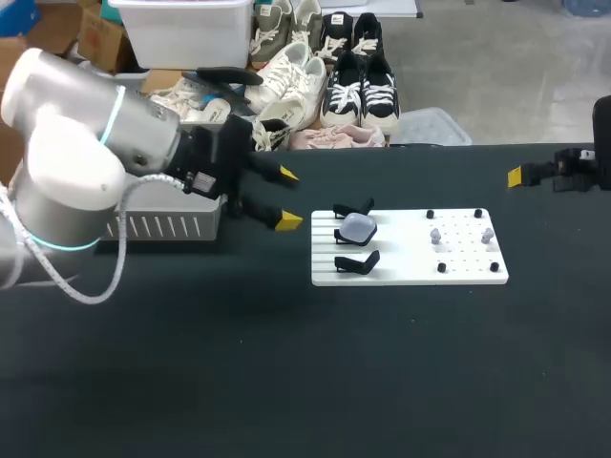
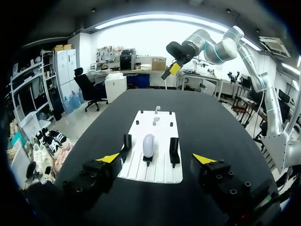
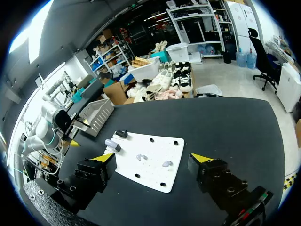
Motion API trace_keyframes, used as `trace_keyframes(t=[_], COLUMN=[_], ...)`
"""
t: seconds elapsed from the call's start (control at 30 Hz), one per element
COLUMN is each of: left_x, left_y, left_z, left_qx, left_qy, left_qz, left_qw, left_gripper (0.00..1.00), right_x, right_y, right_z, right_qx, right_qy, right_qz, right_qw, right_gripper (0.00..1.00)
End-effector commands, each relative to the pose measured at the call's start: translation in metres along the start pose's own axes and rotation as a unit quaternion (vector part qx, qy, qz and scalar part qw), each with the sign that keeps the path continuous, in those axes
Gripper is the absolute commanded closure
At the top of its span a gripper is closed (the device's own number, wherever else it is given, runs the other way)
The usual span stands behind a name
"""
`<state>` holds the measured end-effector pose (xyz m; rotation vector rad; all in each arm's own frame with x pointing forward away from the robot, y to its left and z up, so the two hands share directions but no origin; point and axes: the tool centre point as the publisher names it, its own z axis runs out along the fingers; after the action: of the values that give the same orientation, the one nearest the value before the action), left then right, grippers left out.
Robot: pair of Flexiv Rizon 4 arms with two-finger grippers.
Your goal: Pick up each earbud case from the left stands, insert the matching earbuds, close the lid, and place the case in the box.
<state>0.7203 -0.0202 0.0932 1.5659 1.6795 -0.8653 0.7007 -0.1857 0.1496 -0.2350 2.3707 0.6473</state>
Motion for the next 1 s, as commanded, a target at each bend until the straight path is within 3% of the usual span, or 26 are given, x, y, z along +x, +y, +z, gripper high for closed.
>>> trace_keyframes(t=[0.03, 0.5, 0.6, 1.0], left_x=[0.005, 0.008, 0.01, 0.017], left_y=[0.01, 0.006, 0.006, 0.012], left_z=[0.021, 0.05, 0.055, 0.076], left_qx=[0.006, 0.023, 0.028, 0.035], left_qy=[0.0, -0.017, -0.016, -0.01], left_qz=[-0.002, -0.002, -0.006, -0.016], left_qw=[1.0, 1.0, 0.999, 0.999], left_gripper=[0.0, 0.0, 0.15, 0.19], right_x=[0.0, 0.0, 0.0, 0.0], right_y=[-0.001, -0.001, -0.001, -0.001], right_z=[0.0, 0.0, 0.0, 0.0], right_qx=[-0.002, -0.002, -0.002, -0.002], right_qy=[0.001, 0.001, 0.001, 0.001], right_qz=[-0.001, -0.001, -0.001, -0.001], right_qw=[1.0, 1.0, 1.0, 1.0], right_gripper=[0.0, 0.0, 0.0, 0.0])
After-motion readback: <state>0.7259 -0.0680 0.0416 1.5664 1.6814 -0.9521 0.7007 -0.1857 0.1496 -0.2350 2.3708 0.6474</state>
